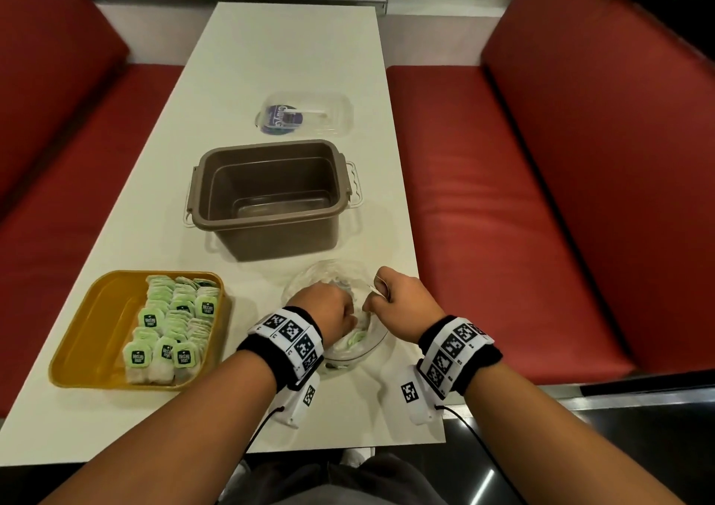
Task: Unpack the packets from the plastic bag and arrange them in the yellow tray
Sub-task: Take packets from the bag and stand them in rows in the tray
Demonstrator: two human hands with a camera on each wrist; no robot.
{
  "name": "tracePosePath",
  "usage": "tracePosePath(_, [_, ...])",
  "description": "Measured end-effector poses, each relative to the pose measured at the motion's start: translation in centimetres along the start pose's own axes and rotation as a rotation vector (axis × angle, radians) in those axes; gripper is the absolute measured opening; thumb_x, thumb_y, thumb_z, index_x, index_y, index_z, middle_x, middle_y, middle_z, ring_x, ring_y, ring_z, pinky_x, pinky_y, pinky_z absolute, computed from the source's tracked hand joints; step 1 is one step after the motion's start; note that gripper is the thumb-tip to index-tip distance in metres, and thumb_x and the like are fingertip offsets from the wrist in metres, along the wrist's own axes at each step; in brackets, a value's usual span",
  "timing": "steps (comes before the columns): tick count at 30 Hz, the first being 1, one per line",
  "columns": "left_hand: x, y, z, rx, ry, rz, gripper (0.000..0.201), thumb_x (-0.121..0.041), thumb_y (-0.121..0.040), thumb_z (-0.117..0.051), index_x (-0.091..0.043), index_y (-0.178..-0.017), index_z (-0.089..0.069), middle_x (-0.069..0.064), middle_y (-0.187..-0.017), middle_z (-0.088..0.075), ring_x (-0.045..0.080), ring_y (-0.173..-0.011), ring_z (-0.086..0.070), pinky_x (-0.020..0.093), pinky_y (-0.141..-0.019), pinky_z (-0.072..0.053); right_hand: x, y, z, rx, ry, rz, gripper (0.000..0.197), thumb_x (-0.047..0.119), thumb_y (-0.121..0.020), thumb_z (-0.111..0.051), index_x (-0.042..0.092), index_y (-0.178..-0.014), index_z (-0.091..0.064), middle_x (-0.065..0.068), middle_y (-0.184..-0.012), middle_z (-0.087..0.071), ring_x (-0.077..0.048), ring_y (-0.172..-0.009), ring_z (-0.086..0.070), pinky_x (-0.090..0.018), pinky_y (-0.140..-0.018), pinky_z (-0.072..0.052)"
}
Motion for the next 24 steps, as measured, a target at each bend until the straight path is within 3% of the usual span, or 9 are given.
tracePosePath(1, [0.1, 0.0, 0.3, -0.024, 0.024, 0.005, 0.015, -0.037, -0.088, -0.06, -0.025, -0.086, -0.067, -0.002, -0.089, -0.067, 0.021, -0.088, -0.063, 0.028, -0.075, -0.049, 0.1, 0.1, 0.1, -0.002, 0.001, 0.006, 0.019, 0.022, -0.074, -0.05, 0.021, -0.07, -0.032, -0.004, -0.064, -0.052, -0.037, -0.08, -0.066, -0.047, -0.063, -0.049])
tracePosePath(4, [0.6, 0.1, 2.0, -0.109, 0.093, 0.007, 0.006, -0.03, -0.089, -0.06, -0.027, -0.091, -0.065, -0.004, -0.088, -0.069, 0.018, -0.085, -0.064, 0.028, -0.077, -0.05, 0.6, 0.2, 0.2, 0.007, 0.011, 0.034, 0.013, 0.022, -0.071, -0.041, 0.031, -0.075, -0.032, -0.009, -0.073, -0.064, -0.036, -0.078, -0.062, -0.047, -0.067, -0.051])
tracePosePath(7, [1.3, 0.6, 3.6, -0.161, 0.241, 0.004, 0.015, -0.016, -0.088, -0.058, -0.03, -0.09, -0.062, -0.005, -0.085, -0.067, 0.016, -0.074, -0.065, 0.027, -0.073, -0.054, 1.3, 0.4, 0.3, 0.006, 0.002, 0.049, 0.014, 0.016, -0.079, -0.039, 0.027, -0.089, -0.039, -0.014, -0.082, -0.066, -0.036, -0.078, -0.058, -0.047, -0.07, -0.051])
tracePosePath(10, [1.7, 1.1, 4.5, -0.118, 0.217, -0.034, 0.026, -0.01, -0.092, -0.052, -0.027, -0.097, -0.071, -0.005, -0.095, -0.069, 0.016, -0.087, -0.063, 0.027, -0.085, -0.051, 1.7, 0.4, 0.4, -0.002, 0.008, 0.055, 0.021, 0.005, -0.091, -0.043, 0.018, -0.107, -0.048, -0.008, -0.101, -0.064, -0.029, -0.09, -0.058, -0.038, -0.078, -0.049])
tracePosePath(13, [1.7, 1.9, 4.9, -0.064, 0.192, -0.084, 0.035, -0.004, -0.088, -0.053, -0.022, -0.111, -0.072, -0.005, -0.104, -0.07, 0.012, -0.098, -0.063, 0.026, -0.094, -0.048, 2.5, 0.5, 0.0, 0.024, 0.031, 0.067, 0.026, 0.005, -0.091, -0.045, 0.016, -0.112, -0.055, -0.003, -0.096, -0.061, -0.021, -0.083, -0.055, -0.028, -0.071, -0.041])
tracePosePath(15, [2.1, 2.5, 5.4, -0.069, 0.176, -0.107, 0.034, -0.01, -0.085, -0.062, -0.024, -0.115, -0.07, -0.008, -0.104, -0.071, 0.007, -0.092, -0.062, 0.023, -0.091, -0.048, 3.4, 0.6, -0.3, 0.028, 0.04, 0.095, 0.026, 0.006, -0.088, -0.048, 0.016, -0.109, -0.058, -0.001, -0.088, -0.061, -0.019, -0.075, -0.052, -0.027, -0.07, -0.04])
tracePosePath(17, [2.7, 2.8, 6.1, -0.107, 0.176, -0.096, 0.024, -0.026, -0.083, -0.072, -0.029, -0.107, -0.072, -0.012, -0.095, -0.07, 0.003, -0.079, -0.059, 0.022, -0.084, -0.049, 4.2, 0.7, -0.5, 0.028, 0.044, 0.117, 0.024, 0.009, -0.086, -0.051, 0.018, -0.107, -0.06, 0.004, -0.081, -0.059, -0.013, -0.066, -0.051, -0.027, -0.068, -0.043])
tracePosePath(20, [3.7, 3.7, 8.2, -0.244, 0.174, -0.103, 0.015, -0.043, -0.086, -0.068, -0.033, -0.096, -0.074, -0.012, -0.09, -0.062, 0.006, -0.081, -0.055, 0.029, -0.083, -0.048, 5.8, 0.9, -1.3, 0.048, 0.034, 0.169, 0.022, 0.014, -0.084, -0.056, 0.022, -0.103, -0.059, 0.012, -0.073, -0.055, -0.003, -0.06, -0.05, -0.021, -0.066, -0.043])
tracePosePath(24, [4.4, 5.1, 9.9, -0.358, 0.245, -0.181, 0.012, -0.04, -0.088, -0.067, -0.033, -0.092, -0.075, -0.013, -0.088, -0.05, 0.004, -0.077, -0.049, 0.027, -0.078, -0.044, 8.2, 0.9, -2.3, 0.072, 0.019, 0.235, 0.02, 0.03, -0.081, -0.069, 0.028, -0.098, -0.058, 0.007, -0.076, -0.059, -0.013, -0.069, -0.059, -0.032, -0.071, -0.054])
Point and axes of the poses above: each hand's wrist, its own y-axis away from the middle knuckle, its own z-axis out of the back of the hand, x = y × z, the point moved 10 cm from there along -y, towards the middle knuckle
